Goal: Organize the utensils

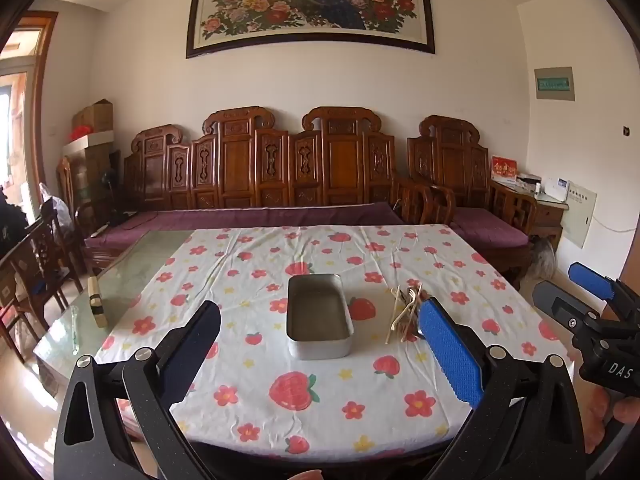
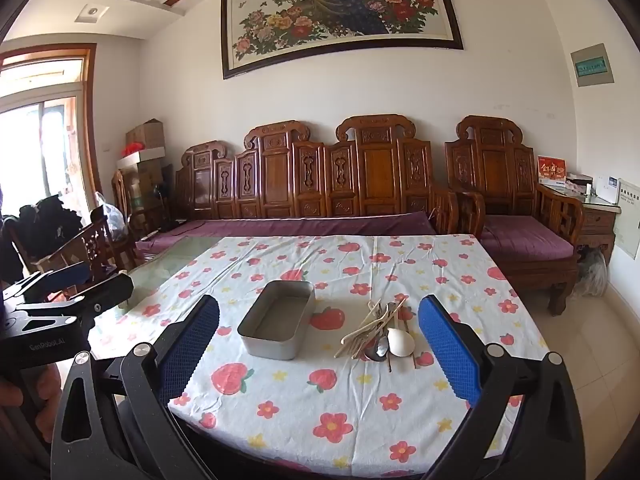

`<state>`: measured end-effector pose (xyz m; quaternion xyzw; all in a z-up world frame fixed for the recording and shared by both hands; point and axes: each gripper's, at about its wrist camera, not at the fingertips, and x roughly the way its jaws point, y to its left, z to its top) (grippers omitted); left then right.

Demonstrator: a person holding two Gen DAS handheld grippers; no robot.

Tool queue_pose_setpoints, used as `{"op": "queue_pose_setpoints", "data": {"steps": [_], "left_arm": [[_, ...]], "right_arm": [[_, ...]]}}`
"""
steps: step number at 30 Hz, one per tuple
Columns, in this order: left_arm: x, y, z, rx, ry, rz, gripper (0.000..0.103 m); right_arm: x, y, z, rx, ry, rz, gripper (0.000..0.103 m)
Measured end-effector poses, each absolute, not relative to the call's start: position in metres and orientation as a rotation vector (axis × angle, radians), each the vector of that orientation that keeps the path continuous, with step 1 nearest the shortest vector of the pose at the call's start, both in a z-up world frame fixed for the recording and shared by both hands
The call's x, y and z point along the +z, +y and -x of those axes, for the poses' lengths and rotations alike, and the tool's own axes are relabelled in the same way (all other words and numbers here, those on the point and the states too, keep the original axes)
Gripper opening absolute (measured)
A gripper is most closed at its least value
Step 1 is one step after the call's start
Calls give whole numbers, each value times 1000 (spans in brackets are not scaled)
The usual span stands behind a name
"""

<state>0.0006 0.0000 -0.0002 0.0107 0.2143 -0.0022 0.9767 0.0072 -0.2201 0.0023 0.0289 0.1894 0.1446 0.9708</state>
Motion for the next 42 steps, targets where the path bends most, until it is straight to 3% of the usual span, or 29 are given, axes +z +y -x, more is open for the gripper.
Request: {"op": "queue_pose_setpoints", "data": {"steps": [42], "left_arm": [[1,-1,-1,-7,414,-19,97]], "right_arm": [[6,-229,-11,289,379,-58,100]]}}
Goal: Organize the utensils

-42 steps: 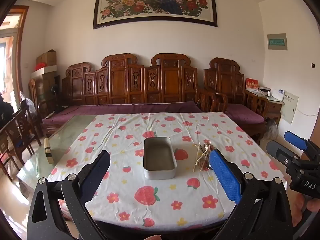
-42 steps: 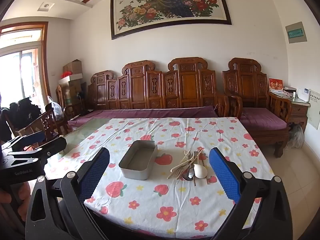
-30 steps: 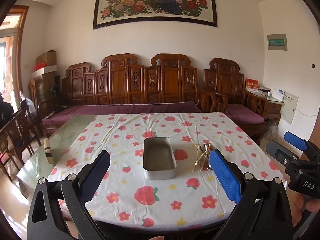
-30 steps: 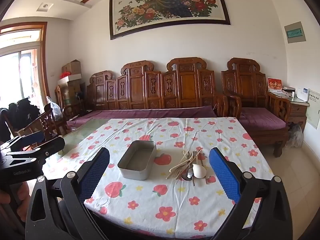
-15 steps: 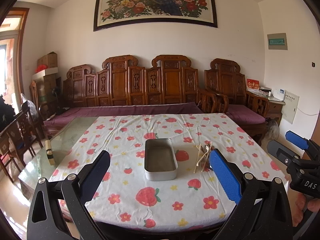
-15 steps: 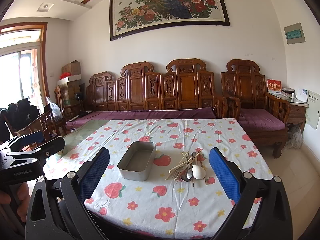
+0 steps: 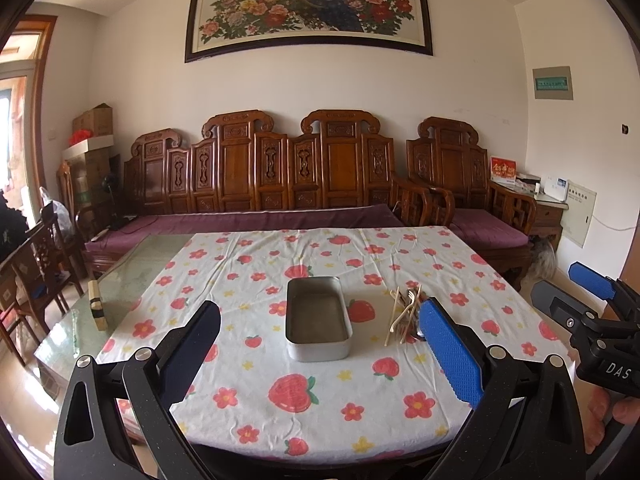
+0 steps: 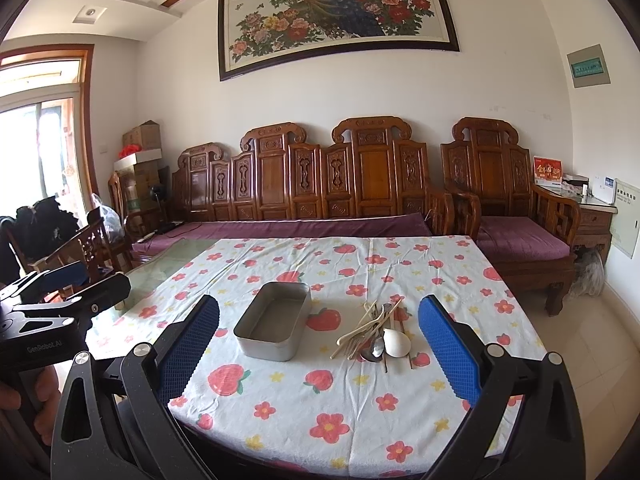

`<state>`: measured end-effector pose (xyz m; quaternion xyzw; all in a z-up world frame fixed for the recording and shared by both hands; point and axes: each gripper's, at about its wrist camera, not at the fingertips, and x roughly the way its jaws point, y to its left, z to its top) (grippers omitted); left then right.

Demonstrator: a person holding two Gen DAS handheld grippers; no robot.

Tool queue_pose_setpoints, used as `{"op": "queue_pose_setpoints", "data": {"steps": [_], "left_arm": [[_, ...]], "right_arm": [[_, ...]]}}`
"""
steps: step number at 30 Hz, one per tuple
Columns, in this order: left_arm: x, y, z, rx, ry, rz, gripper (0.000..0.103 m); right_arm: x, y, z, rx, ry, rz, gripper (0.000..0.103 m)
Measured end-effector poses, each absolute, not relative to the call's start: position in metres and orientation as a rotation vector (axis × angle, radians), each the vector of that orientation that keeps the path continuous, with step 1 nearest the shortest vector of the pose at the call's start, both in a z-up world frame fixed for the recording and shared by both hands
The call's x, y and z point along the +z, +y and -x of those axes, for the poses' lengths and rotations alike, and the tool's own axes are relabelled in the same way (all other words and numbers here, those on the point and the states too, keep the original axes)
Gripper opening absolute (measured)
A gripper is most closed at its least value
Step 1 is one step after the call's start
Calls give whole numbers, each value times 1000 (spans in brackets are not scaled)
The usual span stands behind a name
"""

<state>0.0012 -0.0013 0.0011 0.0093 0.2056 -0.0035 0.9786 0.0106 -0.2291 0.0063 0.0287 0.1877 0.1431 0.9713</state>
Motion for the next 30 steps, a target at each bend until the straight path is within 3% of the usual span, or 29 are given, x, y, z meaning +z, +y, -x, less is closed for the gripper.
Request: {"op": "queue_pose_setpoints", "data": {"steps": [30], "left_arm": [[8,-8,2,-9,410,-22,97]], "right_arm": [[6,-227,-7,288,374,-60,100]]}}
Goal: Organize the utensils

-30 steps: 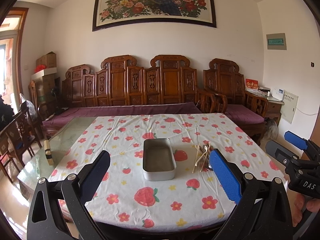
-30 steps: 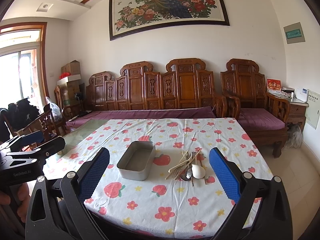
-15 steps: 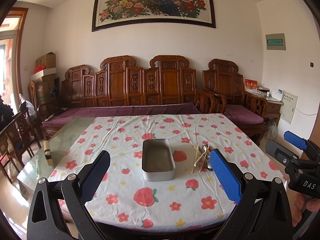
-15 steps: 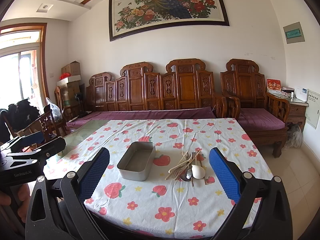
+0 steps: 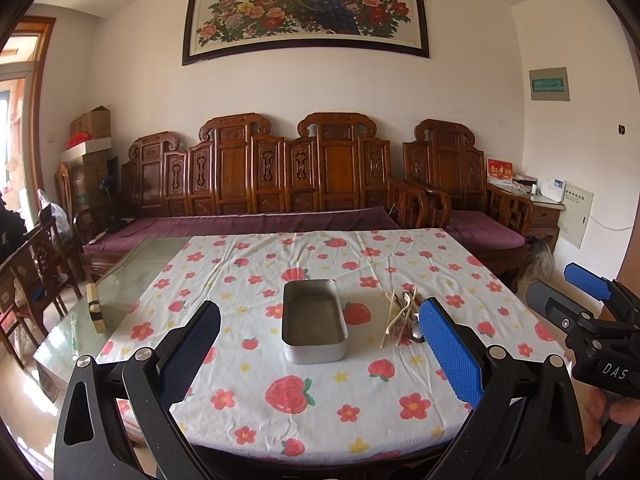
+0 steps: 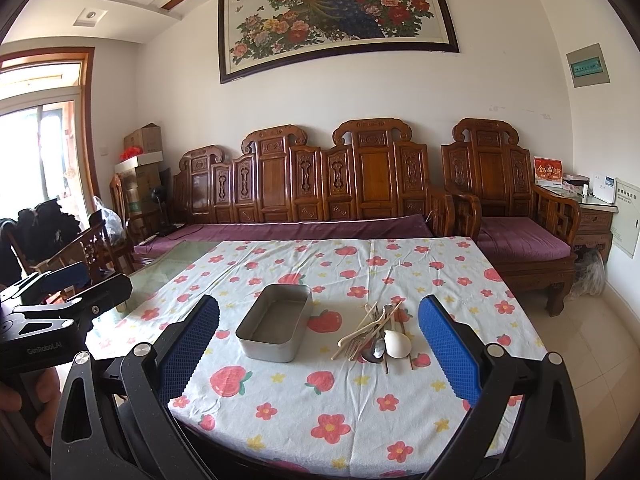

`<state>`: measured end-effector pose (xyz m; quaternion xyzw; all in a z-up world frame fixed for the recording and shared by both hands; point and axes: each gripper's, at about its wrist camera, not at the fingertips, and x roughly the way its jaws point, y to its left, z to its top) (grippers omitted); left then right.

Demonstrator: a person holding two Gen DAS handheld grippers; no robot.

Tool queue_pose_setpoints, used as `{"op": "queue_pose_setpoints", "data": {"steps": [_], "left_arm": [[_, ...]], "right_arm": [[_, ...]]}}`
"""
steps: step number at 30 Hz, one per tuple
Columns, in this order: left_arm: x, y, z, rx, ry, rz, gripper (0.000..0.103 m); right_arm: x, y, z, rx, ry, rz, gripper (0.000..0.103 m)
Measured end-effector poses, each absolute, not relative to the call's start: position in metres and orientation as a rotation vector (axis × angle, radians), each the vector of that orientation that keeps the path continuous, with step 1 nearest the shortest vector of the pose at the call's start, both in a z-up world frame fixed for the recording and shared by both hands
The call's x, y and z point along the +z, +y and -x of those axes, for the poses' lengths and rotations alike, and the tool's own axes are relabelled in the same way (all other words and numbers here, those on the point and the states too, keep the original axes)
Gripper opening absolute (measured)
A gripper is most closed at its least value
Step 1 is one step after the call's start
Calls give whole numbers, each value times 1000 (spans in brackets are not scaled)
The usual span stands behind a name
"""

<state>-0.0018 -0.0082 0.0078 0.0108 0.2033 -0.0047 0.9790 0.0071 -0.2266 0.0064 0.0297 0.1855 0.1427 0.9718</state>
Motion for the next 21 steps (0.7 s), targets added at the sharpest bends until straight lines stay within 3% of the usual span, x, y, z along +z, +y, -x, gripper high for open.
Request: {"op": "queue_pose_setpoints", "data": {"steps": [21], "left_arm": [[5,-12,0,-10,422,-22,97]], "right_arm": [[10,-221,-4,290,389,-67,100]]}}
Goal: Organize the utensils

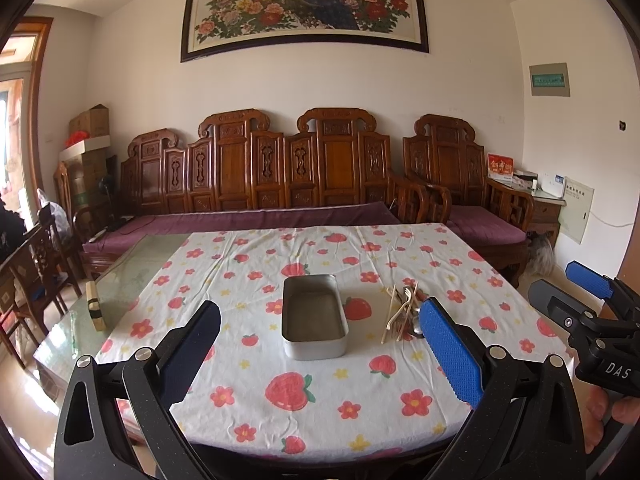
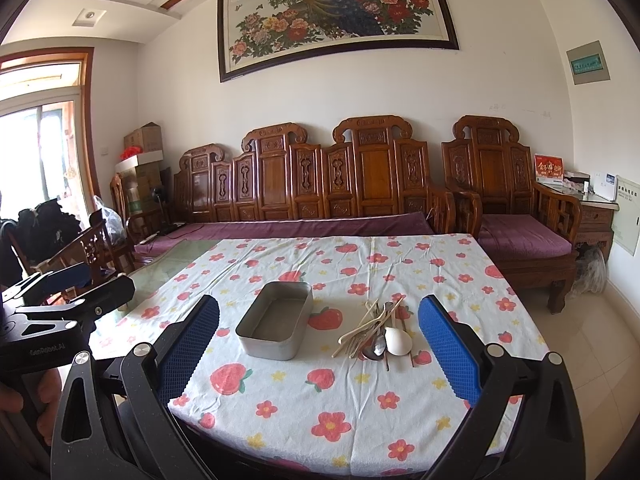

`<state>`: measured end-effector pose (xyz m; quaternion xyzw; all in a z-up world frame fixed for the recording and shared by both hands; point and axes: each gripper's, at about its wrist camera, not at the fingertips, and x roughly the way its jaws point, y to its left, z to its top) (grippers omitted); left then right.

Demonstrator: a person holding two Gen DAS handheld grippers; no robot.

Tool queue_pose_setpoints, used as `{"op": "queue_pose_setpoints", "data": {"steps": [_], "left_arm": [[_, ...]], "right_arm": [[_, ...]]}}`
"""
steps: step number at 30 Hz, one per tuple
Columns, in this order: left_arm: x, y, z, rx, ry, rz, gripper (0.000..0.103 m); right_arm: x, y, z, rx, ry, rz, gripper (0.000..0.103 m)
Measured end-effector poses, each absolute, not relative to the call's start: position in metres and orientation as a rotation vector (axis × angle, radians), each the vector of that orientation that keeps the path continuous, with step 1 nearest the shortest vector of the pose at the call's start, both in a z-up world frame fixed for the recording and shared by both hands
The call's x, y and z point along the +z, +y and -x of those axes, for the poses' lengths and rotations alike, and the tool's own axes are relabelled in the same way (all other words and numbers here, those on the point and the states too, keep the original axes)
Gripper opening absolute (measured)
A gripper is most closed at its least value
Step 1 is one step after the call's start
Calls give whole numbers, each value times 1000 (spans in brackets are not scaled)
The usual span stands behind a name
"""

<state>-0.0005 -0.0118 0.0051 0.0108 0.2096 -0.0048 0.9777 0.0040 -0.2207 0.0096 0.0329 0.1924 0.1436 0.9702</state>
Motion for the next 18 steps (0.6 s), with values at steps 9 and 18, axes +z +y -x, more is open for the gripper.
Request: {"op": "queue_pose_setpoints", "data": {"steps": [9,18], "left_arm": [[-23,-7,-20,-39,492,-15,97],[-59,-18,-69,-125,596,-42,97]], "right_arm": [[-10,-224,-17,288,431,-67,100],[-52,-235,-67,272,535,-14,94]]}}
